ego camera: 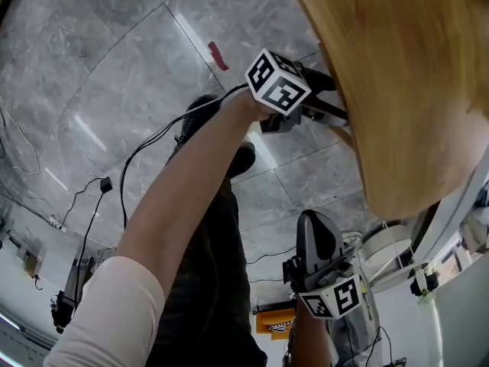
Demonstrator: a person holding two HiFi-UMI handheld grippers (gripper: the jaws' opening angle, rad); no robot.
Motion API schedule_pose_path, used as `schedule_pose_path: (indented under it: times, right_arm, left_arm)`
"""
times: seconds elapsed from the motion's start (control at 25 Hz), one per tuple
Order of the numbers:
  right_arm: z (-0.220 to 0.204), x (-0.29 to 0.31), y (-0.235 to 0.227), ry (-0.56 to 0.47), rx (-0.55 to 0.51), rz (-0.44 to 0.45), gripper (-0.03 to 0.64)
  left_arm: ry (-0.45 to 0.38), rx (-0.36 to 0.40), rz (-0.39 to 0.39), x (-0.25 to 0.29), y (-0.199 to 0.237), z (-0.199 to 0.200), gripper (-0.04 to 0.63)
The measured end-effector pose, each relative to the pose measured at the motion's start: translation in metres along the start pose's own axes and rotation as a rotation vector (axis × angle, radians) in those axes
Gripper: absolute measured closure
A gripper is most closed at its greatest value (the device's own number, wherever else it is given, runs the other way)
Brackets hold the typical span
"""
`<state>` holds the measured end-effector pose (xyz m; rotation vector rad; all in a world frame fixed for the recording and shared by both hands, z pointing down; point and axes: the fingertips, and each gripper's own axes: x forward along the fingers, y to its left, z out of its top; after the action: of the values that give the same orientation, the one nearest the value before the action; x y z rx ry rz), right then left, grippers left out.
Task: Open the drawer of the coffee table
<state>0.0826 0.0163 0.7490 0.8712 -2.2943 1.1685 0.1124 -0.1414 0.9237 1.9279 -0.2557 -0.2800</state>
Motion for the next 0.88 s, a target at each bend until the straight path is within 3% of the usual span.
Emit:
schedule_pose_path:
  times: [0.24,0.56,0.88]
  right_arm:
    - [-0.007,0.001,-0.012,-0.008,0.035,-0.007,0.598]
    - [0.000,-0.001,-0.008,-0.023,0.045,0.003,0.598]
    - [-0.004,-0.007,-0.006,-0.041,0.055,-0.014,0.598]
  left_arm:
    - [-0.043,0.005,-0.182,0.003,-0.030,0.017,0.158]
    - [-0.093,-0.017,-0.141,0.000,-0.028,0.017,0.160]
    - [-0.053,-0.028,-0.137,-0.018,-0.037,-0.003,0.160]
